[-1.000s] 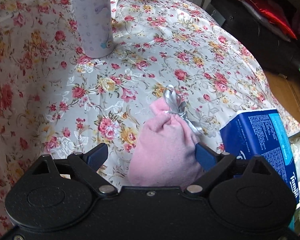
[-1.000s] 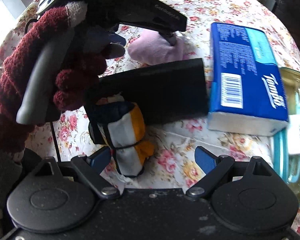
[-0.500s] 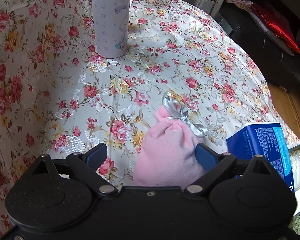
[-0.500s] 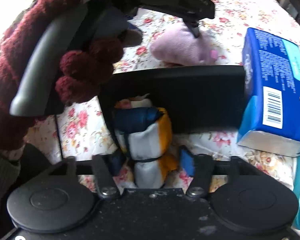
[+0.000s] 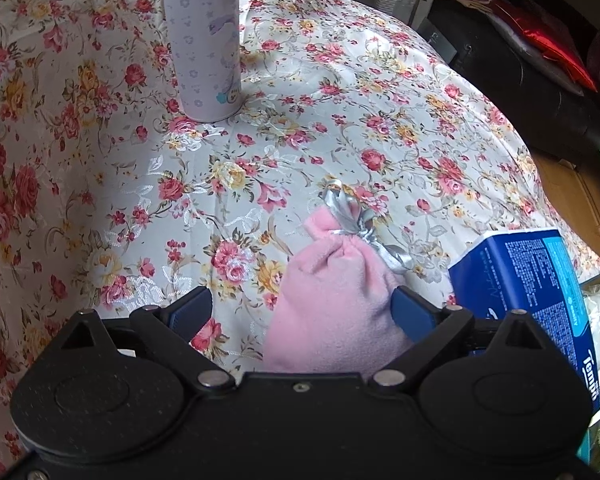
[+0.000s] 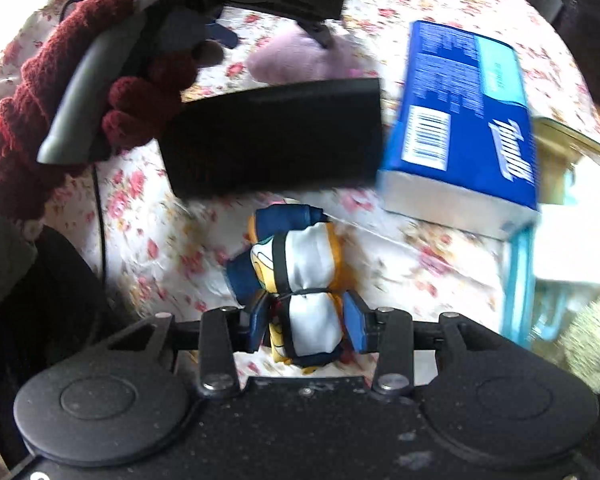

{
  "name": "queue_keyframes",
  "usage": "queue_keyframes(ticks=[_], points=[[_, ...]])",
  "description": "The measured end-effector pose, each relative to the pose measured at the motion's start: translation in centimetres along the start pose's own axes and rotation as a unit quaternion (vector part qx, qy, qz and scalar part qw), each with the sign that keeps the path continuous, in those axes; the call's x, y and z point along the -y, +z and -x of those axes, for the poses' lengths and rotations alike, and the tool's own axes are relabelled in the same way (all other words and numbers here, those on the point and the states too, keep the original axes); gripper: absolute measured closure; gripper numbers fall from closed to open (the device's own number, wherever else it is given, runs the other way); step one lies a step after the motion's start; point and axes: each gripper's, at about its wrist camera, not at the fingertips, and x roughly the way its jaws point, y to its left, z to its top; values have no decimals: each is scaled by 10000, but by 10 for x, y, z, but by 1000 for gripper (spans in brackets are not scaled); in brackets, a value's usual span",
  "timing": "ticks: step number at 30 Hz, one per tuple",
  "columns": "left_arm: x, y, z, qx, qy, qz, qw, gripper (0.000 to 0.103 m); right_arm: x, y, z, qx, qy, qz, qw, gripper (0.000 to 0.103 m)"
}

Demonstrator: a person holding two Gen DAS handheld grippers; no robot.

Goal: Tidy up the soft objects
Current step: 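Grasp the pink drawstring pouch with the left tool while the right tool grasps the striped fabric bundle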

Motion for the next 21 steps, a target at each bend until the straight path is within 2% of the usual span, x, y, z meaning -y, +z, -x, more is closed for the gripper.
queue_keyframes(ticks=[2, 6, 8, 11, 21], points=[[1, 0, -1, -4, 20, -16, 10000, 8, 6, -2, 4, 52, -60, -70, 9999, 60], [1, 0, -2, 9, 51, -1, 10000, 5, 9, 0, 5, 213, -107, -214, 9995, 25], [0, 0, -2, 2, 40, 18, 10000, 5, 7, 4, 1, 176, -19, -282, 9994, 19], [3, -1, -3, -14, -8, -19, 10000, 5, 1, 7, -9, 70, 81, -295, 9995, 16], [26, -6, -8, -95, -157, -550, 9983, 6, -20, 12, -40, -12, -285, -161, 9995, 16]])
